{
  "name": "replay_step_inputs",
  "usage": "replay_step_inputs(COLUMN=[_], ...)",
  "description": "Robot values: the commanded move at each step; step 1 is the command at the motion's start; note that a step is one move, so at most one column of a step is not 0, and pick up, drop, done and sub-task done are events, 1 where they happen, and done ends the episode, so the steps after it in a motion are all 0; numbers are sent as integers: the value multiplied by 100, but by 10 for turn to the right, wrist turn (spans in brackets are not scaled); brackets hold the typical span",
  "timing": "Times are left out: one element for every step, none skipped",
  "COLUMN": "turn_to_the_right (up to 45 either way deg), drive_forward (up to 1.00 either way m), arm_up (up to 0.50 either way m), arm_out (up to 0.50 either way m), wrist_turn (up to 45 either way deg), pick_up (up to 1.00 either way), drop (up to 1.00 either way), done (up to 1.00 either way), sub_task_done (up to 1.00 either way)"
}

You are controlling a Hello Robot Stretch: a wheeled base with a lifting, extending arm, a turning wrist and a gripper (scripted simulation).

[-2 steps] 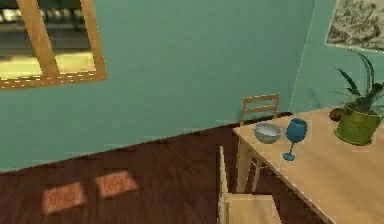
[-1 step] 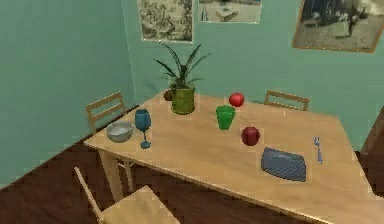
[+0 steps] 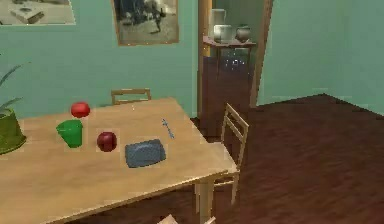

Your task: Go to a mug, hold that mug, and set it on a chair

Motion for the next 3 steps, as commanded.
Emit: replay_step_inputs(turn_to_the_right=[330,0,-450], drive_forward=[0,25,0], arm_up=[0,0,0], arm_out=[0,0,0], wrist_turn=[0,0,0], pick_up=[0,0,0], drop=[0,0,0], done=[0,0,0], sub_task_done=[0,0,0])
